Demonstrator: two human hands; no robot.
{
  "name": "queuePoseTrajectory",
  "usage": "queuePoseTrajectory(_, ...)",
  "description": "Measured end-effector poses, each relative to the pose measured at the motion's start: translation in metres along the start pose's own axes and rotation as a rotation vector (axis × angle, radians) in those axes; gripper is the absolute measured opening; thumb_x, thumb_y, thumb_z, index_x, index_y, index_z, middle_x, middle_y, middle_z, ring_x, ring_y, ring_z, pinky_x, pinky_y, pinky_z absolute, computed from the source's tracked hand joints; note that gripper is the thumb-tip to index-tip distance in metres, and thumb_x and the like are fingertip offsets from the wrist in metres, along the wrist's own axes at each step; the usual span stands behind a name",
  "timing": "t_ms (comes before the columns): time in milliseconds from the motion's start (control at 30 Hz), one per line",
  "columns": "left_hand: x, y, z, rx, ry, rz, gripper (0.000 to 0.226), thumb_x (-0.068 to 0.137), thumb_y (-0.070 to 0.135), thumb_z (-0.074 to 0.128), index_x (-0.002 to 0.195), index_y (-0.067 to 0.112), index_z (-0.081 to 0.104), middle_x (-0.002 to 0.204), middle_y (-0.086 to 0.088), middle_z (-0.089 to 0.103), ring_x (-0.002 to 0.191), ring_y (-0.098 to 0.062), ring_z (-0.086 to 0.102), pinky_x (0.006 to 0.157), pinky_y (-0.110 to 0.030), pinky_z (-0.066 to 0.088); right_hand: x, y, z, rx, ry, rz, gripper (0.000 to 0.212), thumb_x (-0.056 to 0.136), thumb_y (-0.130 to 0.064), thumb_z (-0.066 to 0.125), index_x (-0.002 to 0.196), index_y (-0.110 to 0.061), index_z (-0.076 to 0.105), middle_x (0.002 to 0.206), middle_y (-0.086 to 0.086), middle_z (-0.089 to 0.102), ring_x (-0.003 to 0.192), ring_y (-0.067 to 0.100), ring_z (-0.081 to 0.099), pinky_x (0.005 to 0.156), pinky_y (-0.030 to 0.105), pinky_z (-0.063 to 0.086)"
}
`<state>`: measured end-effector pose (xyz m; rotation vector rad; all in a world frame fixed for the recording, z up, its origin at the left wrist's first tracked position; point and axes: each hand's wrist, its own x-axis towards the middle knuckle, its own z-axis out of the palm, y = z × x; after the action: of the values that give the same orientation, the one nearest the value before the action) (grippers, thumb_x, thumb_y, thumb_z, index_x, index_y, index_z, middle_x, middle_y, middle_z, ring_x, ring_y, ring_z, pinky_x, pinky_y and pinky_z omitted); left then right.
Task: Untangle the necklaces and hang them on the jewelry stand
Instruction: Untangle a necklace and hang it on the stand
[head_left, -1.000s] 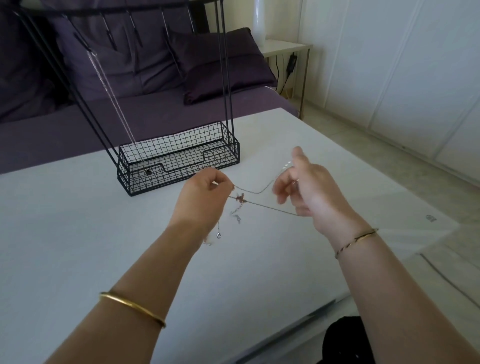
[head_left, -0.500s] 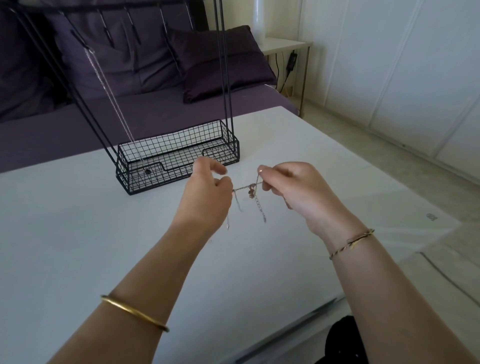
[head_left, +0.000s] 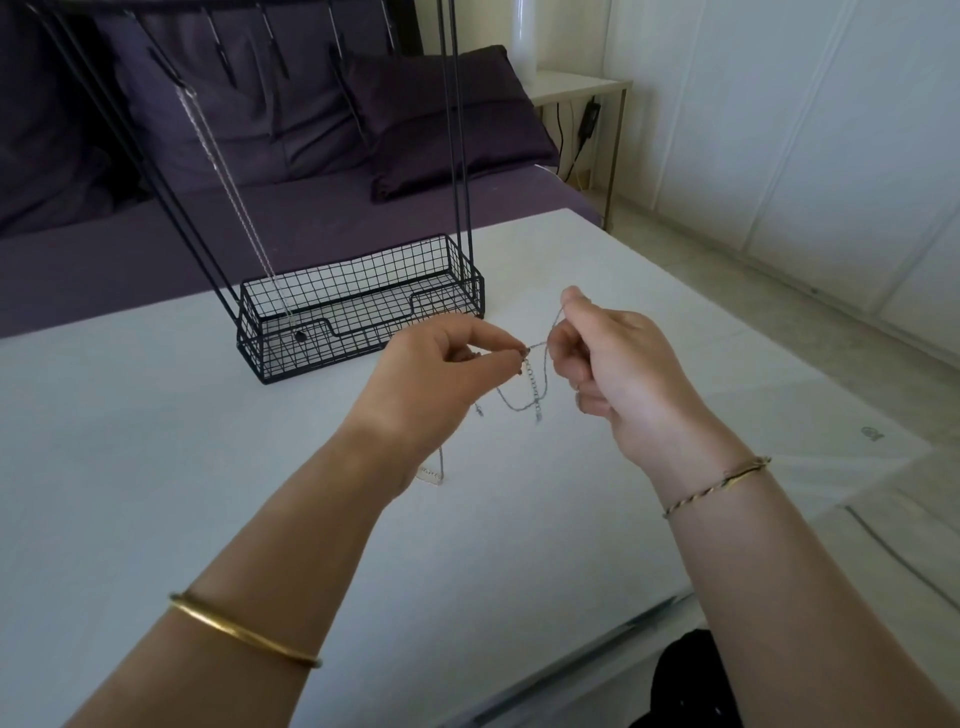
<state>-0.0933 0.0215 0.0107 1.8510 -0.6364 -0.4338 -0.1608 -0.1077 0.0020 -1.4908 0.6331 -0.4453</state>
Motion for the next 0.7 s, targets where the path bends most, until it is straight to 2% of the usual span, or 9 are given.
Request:
queuePoseTrajectory(100,-0.001,-0.001,-0.002,0.021,-0.026,-0.025,0.003,0.084,0.022,0.069,0.081,0.021,0.071,0.051,0.014,0.044,0.048,-0.003,0.036,0.053,-0.019,0.033,0.001,0.000,-0.002,0.047,0.036,0.025,0.046,0.099,-0.034,0.042,0.059,-0.012,0.052,0.043,-0.003,0.038,0.031,0.007,0.022,0.034,0.017,0.018)
queuePoseTrajectory(200,-0.004,0.000,-0.003,-0.020,-0.107,-0.104,0.004,0.084,0.020,0.068,0.082,0.018,0.070,0.054,0.017,0.052,0.051,-0.003,0.040,0.059,-0.021,0.036,0.003,0.000,-0.006,0.047,0.085,0.027,0.033,0.099,-0.025,0.042,0.070,-0.013,0.050,0.047,0.003,0.045,0.027,0.007,0.022,0.033,0.015,0.018)
queuePoseTrajectory(333,-0.005,0.004,-0.007,-0.172,-0.139,-0.167,0.009,0.085,0.012,0.063,0.078,0.013,0.069,0.059,0.007,0.044,0.050,-0.007,0.035,0.046,-0.017,0.033,0.007,0.007,-0.009,-0.094,0.115,0.023,0.010,0.093,-0.012,0.043,0.086,-0.012,0.050,0.052,0.004,0.057,0.028,0.007,0.026,0.032,0.016,0.020)
queuePoseTrajectory(400,-0.007,0.006,-0.007,-0.204,-0.148,-0.169,0.011,0.085,0.010,0.061,0.076,0.012,0.068,0.058,0.007,0.040,0.049,-0.008,0.034,0.044,-0.016,0.032,0.007,0.010,-0.009,-0.173,0.127,-0.005,0.009,0.091,-0.011,0.044,0.092,-0.013,0.052,0.067,0.002,0.060,0.035,0.007,0.035,0.037,0.019,0.026)
queuePoseTrajectory(467,-0.008,0.008,-0.006,-0.218,-0.156,-0.169,0.012,0.085,0.009,0.060,0.076,0.012,0.067,0.056,0.007,0.039,0.049,-0.008,0.033,0.043,-0.017,0.030,0.006,0.011,-0.010,-0.243,0.143,-0.027,0.014,0.088,-0.009,0.047,0.099,-0.014,0.054,0.078,0.001,0.056,0.046,0.011,0.042,0.045,0.023,0.032)
queuePoseTrajectory(600,-0.008,0.011,-0.005,-0.252,-0.158,-0.184,0.011,0.084,0.008,0.060,0.075,0.011,0.066,0.057,0.005,0.037,0.049,-0.009,0.031,0.043,-0.017,0.027,0.002,0.013,-0.010,-0.438,0.123,-0.136,0.015,0.086,-0.012,0.050,0.096,-0.017,0.059,0.097,0.004,0.058,0.064,0.018,0.054,0.054,0.024,0.036)
queuePoseTrajectory(633,-0.008,0.011,-0.006,-0.257,-0.156,-0.187,0.011,0.083,0.008,0.060,0.074,0.011,0.066,0.058,0.005,0.037,0.049,-0.009,0.031,0.043,-0.018,0.026,0.001,0.013,-0.010,-0.468,0.120,-0.167,0.014,0.086,-0.014,0.052,0.095,-0.018,0.062,0.102,0.003,0.058,0.068,0.016,0.056,0.057,0.024,0.038)
queuePoseTrajectory(700,-0.007,0.010,-0.007,-0.251,-0.148,-0.191,0.011,0.082,0.009,0.061,0.073,0.011,0.066,0.059,0.004,0.037,0.050,-0.010,0.030,0.044,-0.018,0.026,-0.004,0.006,-0.011,-0.384,0.061,-0.202,0.012,0.086,-0.015,0.057,0.090,-0.017,0.068,0.096,-0.004,0.065,0.064,0.001,0.054,0.060,0.020,0.039)
